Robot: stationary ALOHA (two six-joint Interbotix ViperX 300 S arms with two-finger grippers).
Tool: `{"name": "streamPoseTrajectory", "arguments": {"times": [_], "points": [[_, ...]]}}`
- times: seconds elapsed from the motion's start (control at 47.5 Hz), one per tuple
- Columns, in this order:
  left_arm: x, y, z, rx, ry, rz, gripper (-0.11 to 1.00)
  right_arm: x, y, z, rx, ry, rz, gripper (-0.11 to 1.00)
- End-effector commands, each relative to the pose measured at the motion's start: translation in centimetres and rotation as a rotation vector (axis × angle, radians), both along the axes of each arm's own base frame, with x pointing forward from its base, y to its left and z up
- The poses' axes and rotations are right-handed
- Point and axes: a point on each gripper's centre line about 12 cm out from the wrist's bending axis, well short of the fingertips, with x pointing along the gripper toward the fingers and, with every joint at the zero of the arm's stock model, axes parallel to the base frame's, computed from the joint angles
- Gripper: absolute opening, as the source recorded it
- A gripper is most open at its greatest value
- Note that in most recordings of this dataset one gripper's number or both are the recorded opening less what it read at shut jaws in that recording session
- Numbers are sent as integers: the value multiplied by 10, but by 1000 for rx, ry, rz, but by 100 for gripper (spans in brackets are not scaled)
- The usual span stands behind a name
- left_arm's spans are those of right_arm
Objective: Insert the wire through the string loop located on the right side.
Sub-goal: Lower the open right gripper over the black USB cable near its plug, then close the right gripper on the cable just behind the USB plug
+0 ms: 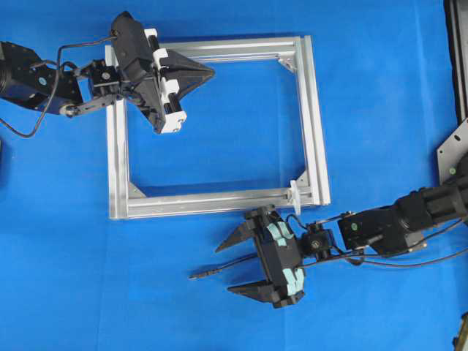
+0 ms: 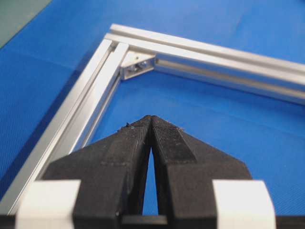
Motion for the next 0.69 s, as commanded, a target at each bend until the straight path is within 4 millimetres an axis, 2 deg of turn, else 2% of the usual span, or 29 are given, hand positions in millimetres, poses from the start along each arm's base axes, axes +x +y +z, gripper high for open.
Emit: {"name": "streamPoseTrajectory", "arguments": {"times": [0.0, 0.21, 0.336, 0.4, 0.547, 0.673], "points": [[1, 0, 13, 12, -37, -1, 0, 5, 2, 11, 18, -29, -8, 84], [0, 0, 12, 12, -33, -1, 0, 5, 2, 10, 17, -22, -9, 80], [-1, 0, 12, 11, -34, 1, 0, 4, 2, 7, 10, 5, -8, 68], [-1, 1, 12, 11, -34, 2, 0, 3, 2, 6, 3, 14, -4, 57], [-1, 2, 13, 13, -35, 3, 0, 2, 4, 4, -11, 37, 9, 17], [-1, 2, 13, 12, -35, 4, 0, 2, 4, 4, -16, 38, 15, -2]]}}
